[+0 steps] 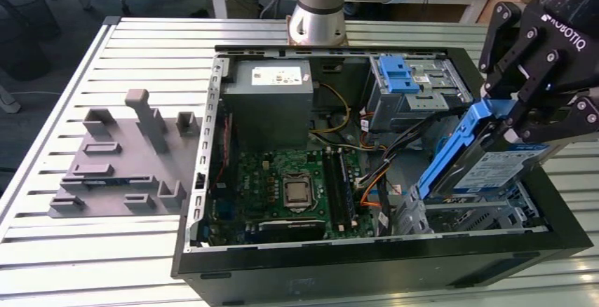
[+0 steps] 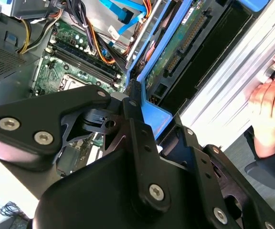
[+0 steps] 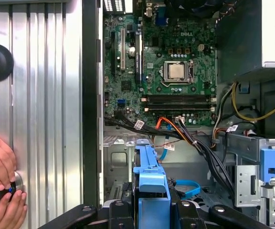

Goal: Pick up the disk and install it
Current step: 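Insert the disk into the insertion slot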

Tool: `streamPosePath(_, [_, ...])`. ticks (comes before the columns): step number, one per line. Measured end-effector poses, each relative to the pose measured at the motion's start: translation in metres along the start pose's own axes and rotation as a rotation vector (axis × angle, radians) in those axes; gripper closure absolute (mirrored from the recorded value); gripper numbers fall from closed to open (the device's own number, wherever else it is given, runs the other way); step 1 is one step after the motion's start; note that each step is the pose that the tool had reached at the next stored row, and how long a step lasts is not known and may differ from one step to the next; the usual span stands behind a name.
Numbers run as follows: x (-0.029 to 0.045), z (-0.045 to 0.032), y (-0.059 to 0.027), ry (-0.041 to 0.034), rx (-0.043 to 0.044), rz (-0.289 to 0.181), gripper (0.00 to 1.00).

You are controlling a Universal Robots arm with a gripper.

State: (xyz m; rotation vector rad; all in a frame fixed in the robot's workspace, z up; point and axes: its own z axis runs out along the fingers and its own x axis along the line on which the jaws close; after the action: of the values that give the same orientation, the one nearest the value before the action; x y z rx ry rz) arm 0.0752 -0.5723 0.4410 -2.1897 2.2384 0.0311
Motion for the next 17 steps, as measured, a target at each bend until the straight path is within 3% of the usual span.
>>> streamPosePath(17, [0.0002,0.0087,-0.0001,-0.0001,0.0001,0.004,0.64])
